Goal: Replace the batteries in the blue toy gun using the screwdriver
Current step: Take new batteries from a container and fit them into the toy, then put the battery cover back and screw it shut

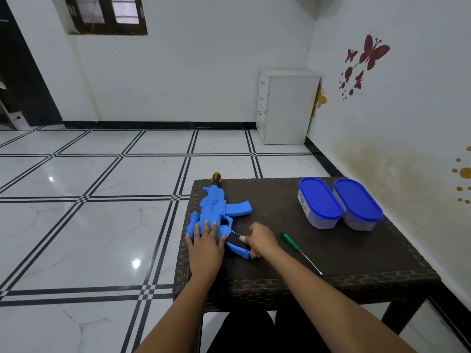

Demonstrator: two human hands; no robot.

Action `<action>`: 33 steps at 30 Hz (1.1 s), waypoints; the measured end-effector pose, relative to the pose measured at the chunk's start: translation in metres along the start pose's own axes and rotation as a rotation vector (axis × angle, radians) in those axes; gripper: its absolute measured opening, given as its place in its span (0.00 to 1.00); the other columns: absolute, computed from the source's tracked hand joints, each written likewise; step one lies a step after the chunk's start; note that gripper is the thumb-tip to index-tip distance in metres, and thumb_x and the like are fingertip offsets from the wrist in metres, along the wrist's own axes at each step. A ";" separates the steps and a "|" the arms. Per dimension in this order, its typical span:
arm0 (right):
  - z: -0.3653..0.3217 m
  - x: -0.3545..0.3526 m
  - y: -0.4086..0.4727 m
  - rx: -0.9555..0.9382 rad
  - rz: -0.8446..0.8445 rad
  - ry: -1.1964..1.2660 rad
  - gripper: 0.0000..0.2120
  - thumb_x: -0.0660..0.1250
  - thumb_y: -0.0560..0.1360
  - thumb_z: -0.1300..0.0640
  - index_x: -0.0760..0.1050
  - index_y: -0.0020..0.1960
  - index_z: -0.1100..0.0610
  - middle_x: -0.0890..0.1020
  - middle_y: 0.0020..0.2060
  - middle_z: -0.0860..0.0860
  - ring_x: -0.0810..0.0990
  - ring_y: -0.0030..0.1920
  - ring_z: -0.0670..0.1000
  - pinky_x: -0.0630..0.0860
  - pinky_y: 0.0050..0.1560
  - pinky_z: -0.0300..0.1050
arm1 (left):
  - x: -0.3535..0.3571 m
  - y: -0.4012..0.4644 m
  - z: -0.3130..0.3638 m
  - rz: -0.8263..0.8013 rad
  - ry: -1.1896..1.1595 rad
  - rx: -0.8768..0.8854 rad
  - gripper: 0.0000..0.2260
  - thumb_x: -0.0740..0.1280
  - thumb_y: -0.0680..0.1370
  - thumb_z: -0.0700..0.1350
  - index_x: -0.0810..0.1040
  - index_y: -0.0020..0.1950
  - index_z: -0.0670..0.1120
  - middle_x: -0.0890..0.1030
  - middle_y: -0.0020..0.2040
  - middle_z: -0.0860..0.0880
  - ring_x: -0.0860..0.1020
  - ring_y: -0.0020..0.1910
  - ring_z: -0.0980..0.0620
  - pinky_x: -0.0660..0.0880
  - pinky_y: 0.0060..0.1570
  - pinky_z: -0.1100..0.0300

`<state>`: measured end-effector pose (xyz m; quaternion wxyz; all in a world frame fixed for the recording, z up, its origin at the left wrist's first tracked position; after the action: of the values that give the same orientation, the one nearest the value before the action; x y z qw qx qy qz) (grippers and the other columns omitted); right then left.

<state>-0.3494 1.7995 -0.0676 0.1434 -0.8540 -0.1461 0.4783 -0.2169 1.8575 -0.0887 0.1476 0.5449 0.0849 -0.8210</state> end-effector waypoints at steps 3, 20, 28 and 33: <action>-0.003 -0.002 -0.004 0.025 0.004 0.055 0.18 0.64 0.77 0.51 0.67 0.61 0.59 0.79 0.36 0.55 0.74 0.24 0.47 0.69 0.24 0.39 | 0.000 0.001 0.001 -0.002 0.007 0.008 0.28 0.52 0.80 0.60 0.54 0.77 0.50 0.53 0.78 0.49 0.46 0.77 0.46 0.43 0.74 0.48; 0.027 -0.040 0.086 0.011 0.385 0.253 0.09 0.70 0.73 0.61 0.77 0.53 0.60 0.81 0.53 0.57 0.79 0.54 0.55 0.75 0.56 0.48 | -0.001 0.013 0.001 0.046 -0.068 0.043 0.32 0.59 0.75 0.65 0.60 0.73 0.49 0.56 0.74 0.44 0.53 0.75 0.45 0.49 0.74 0.52; 0.033 -0.039 0.099 0.054 0.418 0.267 0.11 0.68 0.74 0.62 0.72 0.34 0.54 0.82 0.47 0.56 0.80 0.48 0.55 0.77 0.49 0.48 | -0.001 0.013 0.000 0.012 -0.116 0.019 0.33 0.59 0.75 0.65 0.57 0.74 0.50 0.52 0.75 0.44 0.50 0.76 0.44 0.47 0.74 0.52; 0.030 -0.042 0.096 0.109 0.336 0.245 0.09 0.70 0.73 0.58 0.78 0.37 0.61 0.83 0.48 0.58 0.81 0.50 0.57 0.78 0.51 0.49 | -0.001 0.013 0.001 0.006 -0.125 0.007 0.34 0.60 0.74 0.65 0.57 0.75 0.50 0.52 0.76 0.45 0.50 0.76 0.44 0.47 0.74 0.52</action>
<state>-0.3852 1.6983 -0.0873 0.1244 -0.9092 0.0429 0.3951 -0.2131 1.8455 -0.0868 0.1532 0.4934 0.0710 -0.8533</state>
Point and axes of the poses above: each hand's wrist, its own y-axis towards the middle knuckle, its own x-axis out of the palm, z = x × y, the point moved 3 cm from there along y, towards the middle knuckle
